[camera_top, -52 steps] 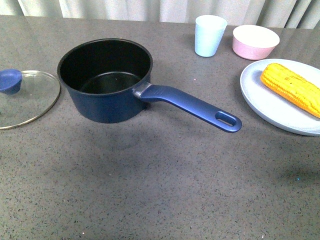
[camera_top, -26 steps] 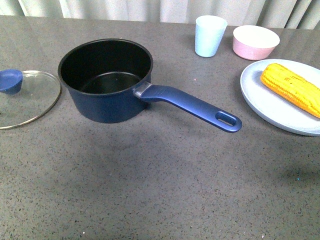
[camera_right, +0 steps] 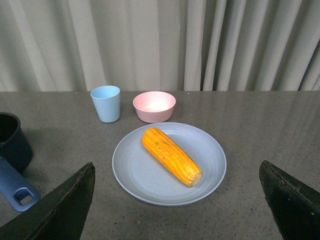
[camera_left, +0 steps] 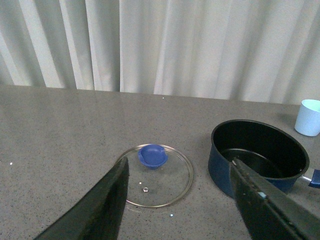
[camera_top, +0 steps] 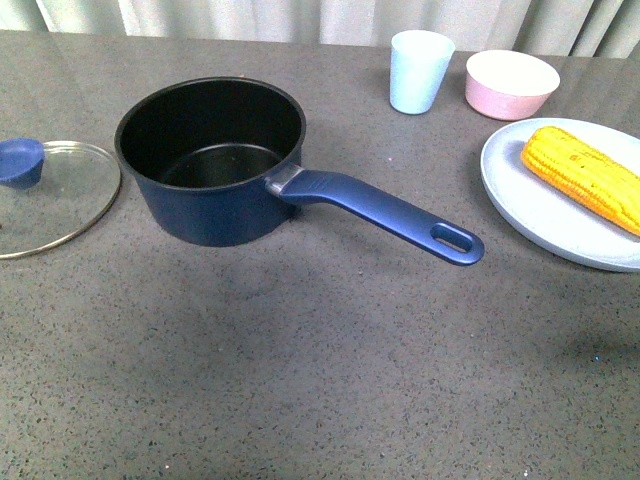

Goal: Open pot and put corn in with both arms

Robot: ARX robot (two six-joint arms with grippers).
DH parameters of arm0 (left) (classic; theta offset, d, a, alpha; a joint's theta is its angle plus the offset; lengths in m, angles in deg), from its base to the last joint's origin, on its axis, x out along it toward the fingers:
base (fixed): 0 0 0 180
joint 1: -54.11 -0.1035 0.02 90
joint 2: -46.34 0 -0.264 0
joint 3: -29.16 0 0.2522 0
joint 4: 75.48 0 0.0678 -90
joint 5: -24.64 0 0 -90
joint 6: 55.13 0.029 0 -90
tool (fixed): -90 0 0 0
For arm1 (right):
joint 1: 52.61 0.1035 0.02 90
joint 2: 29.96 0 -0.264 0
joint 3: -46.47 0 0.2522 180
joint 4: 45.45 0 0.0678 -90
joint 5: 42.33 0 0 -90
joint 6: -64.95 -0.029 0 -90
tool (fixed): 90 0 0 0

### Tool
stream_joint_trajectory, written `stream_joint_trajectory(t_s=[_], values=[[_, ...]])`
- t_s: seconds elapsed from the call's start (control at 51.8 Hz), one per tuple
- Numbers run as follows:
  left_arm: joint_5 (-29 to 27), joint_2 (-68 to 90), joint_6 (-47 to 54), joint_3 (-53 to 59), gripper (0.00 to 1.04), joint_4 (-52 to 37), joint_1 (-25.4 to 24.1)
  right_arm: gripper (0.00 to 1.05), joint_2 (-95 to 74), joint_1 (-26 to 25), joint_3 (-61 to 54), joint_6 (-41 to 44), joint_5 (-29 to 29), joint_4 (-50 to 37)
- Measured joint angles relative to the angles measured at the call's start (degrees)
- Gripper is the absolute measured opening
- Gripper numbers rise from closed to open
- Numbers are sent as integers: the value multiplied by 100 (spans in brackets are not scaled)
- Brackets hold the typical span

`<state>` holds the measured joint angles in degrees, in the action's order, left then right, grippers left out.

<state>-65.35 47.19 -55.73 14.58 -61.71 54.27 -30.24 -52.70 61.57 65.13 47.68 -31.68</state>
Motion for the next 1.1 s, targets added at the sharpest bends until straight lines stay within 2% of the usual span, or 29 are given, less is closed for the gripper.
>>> stream_joint_trajectory(t_s=[0.116, 0.154, 0.367, 0.463, 0.521, 0.56, 0.714, 0.753, 0.83, 0.984, 1.1], values=[[0, 0, 0, 0, 91, 0, 0, 96, 2, 0, 0, 0, 0, 0], [0, 0, 2, 0, 97, 0, 0, 96, 0, 0, 0, 0, -2, 0], [0, 0, 13, 0, 96, 0, 0, 96, 0, 0, 0, 0, 0, 0], [2, 0, 15, 0, 96, 0, 0, 96, -1357, -415, 706, -1274, -723, 1609], [0, 0, 13, 0, 96, 0, 0, 96, -2256, -706, 868, -1615, -782, 1432], [0, 0, 13, 0, 96, 0, 0, 96, -2820, -846, 986, -1602, -831, 1014], [0, 0, 15, 0, 96, 0, 0, 96, -4474, -1001, 1478, -1054, -1027, -507], [0, 0, 15, 0, 96, 0, 0, 96, -5396, -1021, 1825, -603, -988, -1204], [0, 0, 15, 0, 96, 0, 0, 96, -6780, -1012, 2422, 111, -1095, -1910], [0, 0, 13, 0, 96, 0, 0, 96, -8441, -809, 3445, 1193, -1217, -1891], [0, 0, 15, 0, 96, 0, 0, 96, -9232, -658, 4083, 1582, -1311, -1622]])
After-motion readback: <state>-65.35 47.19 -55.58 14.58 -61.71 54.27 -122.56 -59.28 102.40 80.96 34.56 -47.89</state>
